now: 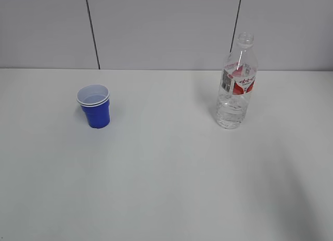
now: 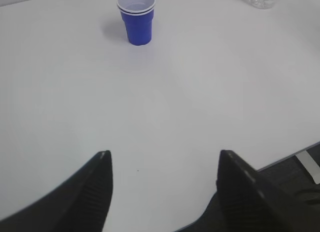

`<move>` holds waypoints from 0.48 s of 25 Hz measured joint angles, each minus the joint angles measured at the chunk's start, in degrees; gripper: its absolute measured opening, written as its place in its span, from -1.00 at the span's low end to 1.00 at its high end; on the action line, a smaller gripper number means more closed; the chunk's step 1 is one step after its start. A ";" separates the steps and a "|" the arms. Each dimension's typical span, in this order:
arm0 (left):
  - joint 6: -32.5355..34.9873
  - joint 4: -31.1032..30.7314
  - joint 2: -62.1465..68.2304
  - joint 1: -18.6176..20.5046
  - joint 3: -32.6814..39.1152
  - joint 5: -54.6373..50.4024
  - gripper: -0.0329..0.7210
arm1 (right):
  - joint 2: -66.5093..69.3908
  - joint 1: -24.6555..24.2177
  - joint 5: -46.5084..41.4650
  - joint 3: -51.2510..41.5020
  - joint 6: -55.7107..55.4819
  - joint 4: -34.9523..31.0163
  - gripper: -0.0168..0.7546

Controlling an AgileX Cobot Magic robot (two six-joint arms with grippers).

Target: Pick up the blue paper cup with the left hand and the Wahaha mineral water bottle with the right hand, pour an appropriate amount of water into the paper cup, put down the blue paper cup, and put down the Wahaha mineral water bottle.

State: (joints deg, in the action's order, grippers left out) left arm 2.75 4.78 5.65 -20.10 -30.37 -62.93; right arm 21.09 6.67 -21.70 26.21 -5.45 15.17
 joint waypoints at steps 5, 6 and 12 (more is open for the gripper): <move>0.00 0.00 0.00 0.00 0.00 0.00 0.37 | -5.89 0.00 -10.06 0.52 0.00 -0.34 0.57; 0.00 0.00 0.00 0.00 0.00 0.00 0.36 | -6.85 0.00 -12.03 0.55 0.00 -0.42 0.57; 0.00 0.00 0.00 0.00 0.00 0.00 0.36 | -14.84 0.00 -28.50 1.99 0.44 -0.90 0.57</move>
State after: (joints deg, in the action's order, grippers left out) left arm 2.75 4.78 5.65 -20.10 -30.37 -62.93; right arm 6.26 6.67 -50.20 28.20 -5.01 14.26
